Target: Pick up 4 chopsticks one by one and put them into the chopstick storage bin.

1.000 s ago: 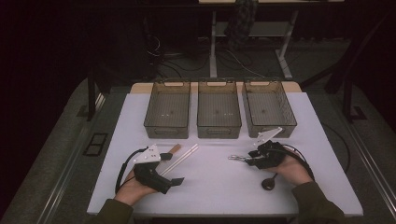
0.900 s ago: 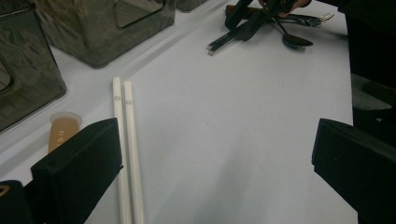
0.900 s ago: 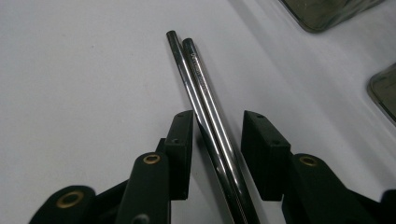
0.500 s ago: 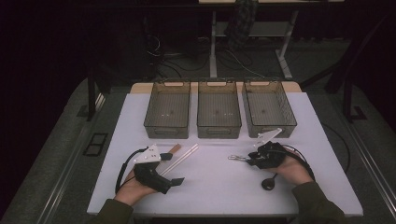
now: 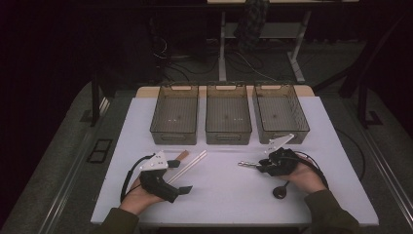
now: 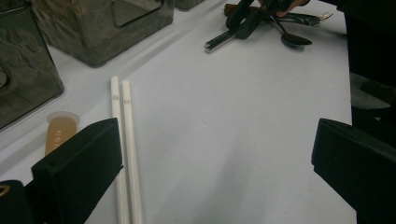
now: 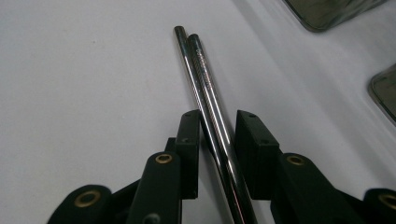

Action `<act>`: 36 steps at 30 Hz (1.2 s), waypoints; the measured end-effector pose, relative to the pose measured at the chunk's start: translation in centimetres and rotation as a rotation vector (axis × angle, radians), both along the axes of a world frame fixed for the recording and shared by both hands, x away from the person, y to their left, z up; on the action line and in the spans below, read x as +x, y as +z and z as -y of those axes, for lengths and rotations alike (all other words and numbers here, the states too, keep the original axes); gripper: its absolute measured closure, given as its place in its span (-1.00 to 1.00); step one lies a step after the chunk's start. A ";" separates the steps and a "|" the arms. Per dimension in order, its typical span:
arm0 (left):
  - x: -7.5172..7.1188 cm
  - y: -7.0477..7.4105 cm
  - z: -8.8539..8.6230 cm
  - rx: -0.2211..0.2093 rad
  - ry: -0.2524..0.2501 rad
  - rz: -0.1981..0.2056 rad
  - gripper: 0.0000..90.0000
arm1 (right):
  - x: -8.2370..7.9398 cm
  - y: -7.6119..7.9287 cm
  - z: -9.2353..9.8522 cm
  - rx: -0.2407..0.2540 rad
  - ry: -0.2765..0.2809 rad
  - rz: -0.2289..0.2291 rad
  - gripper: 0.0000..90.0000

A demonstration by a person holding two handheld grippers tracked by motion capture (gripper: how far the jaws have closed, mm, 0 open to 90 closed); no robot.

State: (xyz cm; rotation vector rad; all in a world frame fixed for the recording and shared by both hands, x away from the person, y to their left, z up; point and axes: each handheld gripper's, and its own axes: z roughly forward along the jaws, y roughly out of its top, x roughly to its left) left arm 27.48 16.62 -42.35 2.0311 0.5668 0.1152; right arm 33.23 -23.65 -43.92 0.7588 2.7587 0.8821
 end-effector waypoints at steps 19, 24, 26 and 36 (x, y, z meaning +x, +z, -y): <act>0.0 0.0 0.1 0.001 -0.001 -0.002 -0.99 | 0.0 0.0 0.0 -0.003 -0.017 -0.006 0.67; 0.0 0.0 0.0 0.001 -0.002 -0.002 -0.99 | 0.0 0.1 0.0 -0.004 -0.019 -0.006 0.70; 0.0 0.0 0.1 0.002 -0.002 -0.001 -0.99 | 0.0 0.1 0.0 -0.004 -0.020 -0.006 0.70; 0.0 0.0 0.1 0.003 -0.003 -0.002 -0.99 | 0.0 0.1 -0.1 -0.005 -0.028 -0.010 0.71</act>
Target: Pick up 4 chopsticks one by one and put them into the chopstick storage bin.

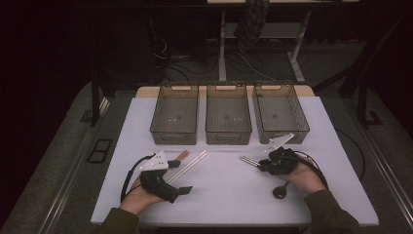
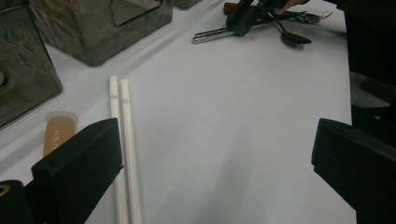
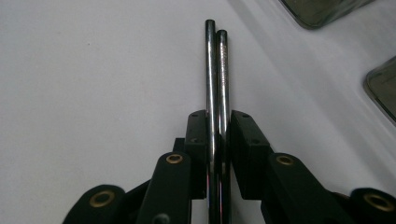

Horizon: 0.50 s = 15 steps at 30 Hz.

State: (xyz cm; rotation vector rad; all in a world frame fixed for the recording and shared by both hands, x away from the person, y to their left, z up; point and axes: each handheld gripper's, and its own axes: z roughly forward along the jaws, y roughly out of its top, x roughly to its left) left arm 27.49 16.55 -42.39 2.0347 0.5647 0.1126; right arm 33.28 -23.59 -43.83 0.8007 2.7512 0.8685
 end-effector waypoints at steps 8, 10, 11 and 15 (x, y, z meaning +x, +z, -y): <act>0.0 0.0 0.0 0.002 -0.001 -0.002 -0.99 | 0.1 0.0 -0.1 0.003 -0.028 -0.012 0.71; 0.0 0.0 0.1 0.004 -0.003 -0.003 -0.99 | 0.2 0.1 -0.2 0.003 -0.042 -0.011 0.71; 0.0 0.0 0.1 0.005 -0.004 -0.003 -0.99 | 0.2 0.1 -0.2 0.006 -0.046 -0.011 0.71; 0.0 -0.1 0.1 0.006 -0.003 -0.003 -0.99 | 0.4 0.1 -0.3 0.011 -0.061 -0.012 0.71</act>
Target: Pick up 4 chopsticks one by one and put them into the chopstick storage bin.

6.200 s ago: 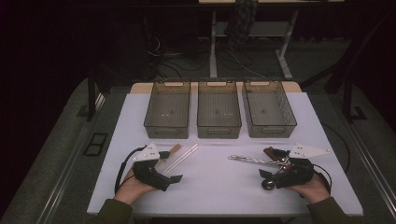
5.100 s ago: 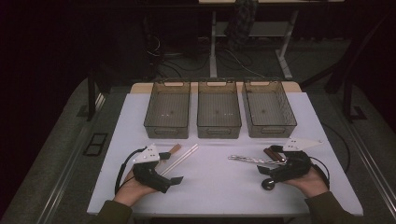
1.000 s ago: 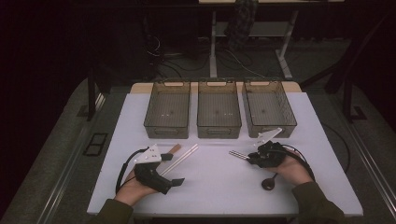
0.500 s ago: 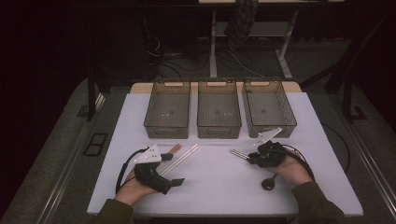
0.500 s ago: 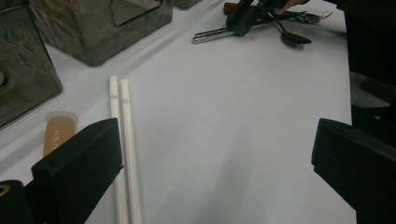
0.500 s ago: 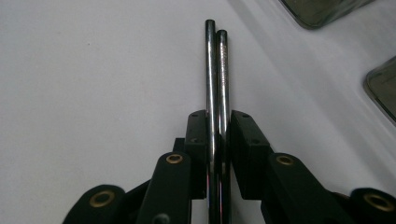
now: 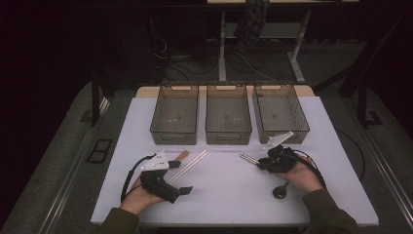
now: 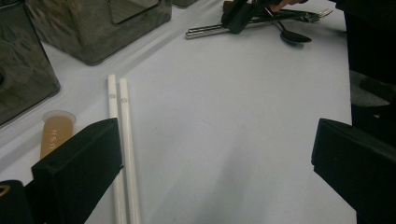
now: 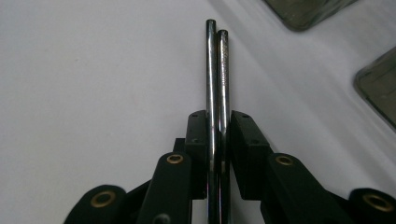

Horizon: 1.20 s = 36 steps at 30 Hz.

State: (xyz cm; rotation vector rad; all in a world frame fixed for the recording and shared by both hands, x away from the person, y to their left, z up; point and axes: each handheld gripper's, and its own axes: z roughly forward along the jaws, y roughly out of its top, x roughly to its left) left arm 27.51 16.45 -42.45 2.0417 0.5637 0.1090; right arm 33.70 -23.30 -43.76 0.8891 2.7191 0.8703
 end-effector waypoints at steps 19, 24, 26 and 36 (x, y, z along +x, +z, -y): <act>0.0 0.0 0.0 0.003 -0.003 0.000 -0.99 | 1.2 -0.2 -0.4 0.018 -0.116 0.030 0.71; 0.0 0.0 0.0 0.004 -0.005 -0.001 -0.99 | 1.3 -0.3 -0.5 0.021 -0.132 0.032 0.70; 0.0 0.0 0.0 0.003 -0.004 -0.001 -0.99 | 1.3 -0.3 -0.5 0.027 -0.133 0.028 0.63; 0.0 0.0 0.0 -0.001 -0.010 -0.001 -0.99 | 1.1 0.4 0.1 0.089 -0.127 0.032 0.25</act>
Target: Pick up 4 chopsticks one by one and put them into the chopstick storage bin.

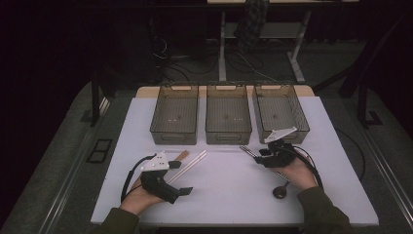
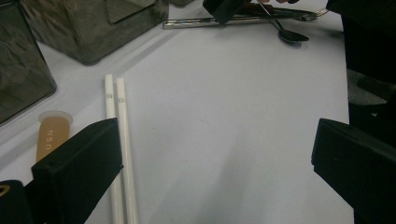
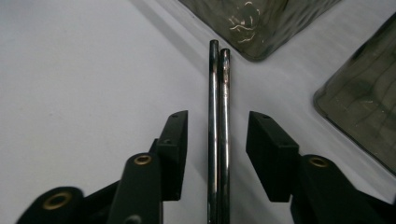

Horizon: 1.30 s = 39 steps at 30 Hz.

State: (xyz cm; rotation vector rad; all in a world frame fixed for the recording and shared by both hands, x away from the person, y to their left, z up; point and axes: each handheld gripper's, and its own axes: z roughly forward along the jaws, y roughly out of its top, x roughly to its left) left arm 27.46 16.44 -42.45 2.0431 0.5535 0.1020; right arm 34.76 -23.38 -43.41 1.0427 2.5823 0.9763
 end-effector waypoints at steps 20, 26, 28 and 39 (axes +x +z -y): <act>-0.2 0.1 0.0 -0.007 -0.007 0.000 -0.99 | -3.8 2.8 4.0 0.062 -0.029 0.004 0.09; -0.2 0.0 0.2 -0.004 -0.012 -0.003 -0.99 | -5.2 1.9 6.0 0.038 -0.052 -0.015 0.17; -0.2 0.0 0.2 -0.004 -0.012 -0.004 -0.99 | -5.2 1.8 6.2 0.040 -0.060 -0.016 0.19; -0.1 0.0 0.2 -0.007 -0.016 -0.005 -0.99 | -4.7 1.2 6.1 0.025 -0.021 -0.034 0.67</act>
